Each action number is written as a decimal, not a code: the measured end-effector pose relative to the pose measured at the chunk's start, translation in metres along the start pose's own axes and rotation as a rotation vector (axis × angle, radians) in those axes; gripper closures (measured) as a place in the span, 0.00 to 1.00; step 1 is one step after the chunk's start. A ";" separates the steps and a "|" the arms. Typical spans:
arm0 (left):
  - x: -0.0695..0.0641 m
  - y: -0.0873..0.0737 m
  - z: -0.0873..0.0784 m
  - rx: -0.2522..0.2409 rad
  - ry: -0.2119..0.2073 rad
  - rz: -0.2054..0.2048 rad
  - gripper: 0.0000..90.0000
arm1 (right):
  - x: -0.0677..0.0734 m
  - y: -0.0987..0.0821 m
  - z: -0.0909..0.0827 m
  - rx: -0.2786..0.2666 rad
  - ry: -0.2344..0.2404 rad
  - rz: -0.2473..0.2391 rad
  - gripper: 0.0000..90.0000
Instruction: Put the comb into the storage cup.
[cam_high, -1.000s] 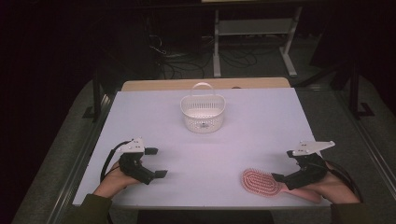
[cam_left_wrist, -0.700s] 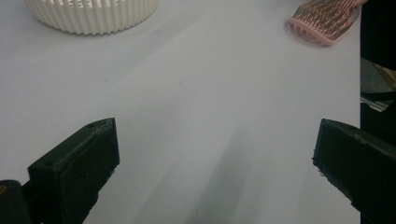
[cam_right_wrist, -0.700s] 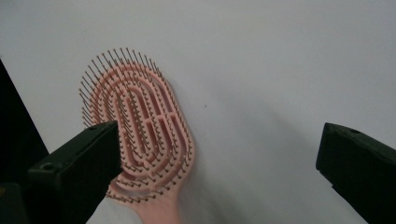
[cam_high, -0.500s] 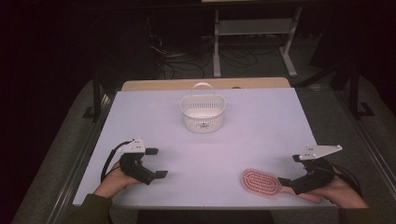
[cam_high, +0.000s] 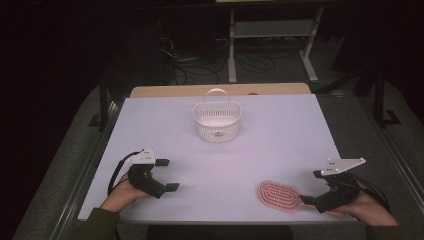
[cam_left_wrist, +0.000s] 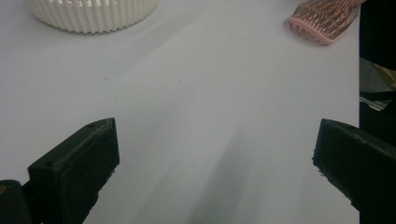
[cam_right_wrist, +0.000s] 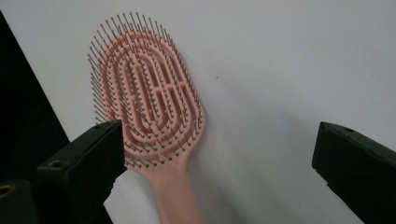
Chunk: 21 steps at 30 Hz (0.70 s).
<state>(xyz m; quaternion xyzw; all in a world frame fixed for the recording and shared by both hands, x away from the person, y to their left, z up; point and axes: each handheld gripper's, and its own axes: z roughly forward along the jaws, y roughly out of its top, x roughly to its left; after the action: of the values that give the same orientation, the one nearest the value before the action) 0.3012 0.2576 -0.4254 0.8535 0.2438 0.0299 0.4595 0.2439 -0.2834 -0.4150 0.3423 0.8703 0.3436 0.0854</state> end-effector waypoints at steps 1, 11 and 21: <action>0.000 0.000 0.000 -0.001 0.000 0.000 0.00 | 0.000 -0.001 0.000 0.005 0.004 0.000 0.04; 0.000 0.000 0.000 -0.002 -0.001 0.001 0.00 | 0.004 -0.004 -0.003 0.044 0.017 -0.026 0.15; 0.000 0.000 -0.001 -0.003 0.000 -0.001 0.00 | 0.005 -0.008 -0.001 0.116 0.068 -0.030 0.27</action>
<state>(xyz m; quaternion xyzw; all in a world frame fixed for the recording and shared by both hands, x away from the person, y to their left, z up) 0.3013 0.2583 -0.4250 0.8527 0.2444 0.0300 0.4608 0.2356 -0.2844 -0.4190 0.3216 0.8962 0.3027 0.0411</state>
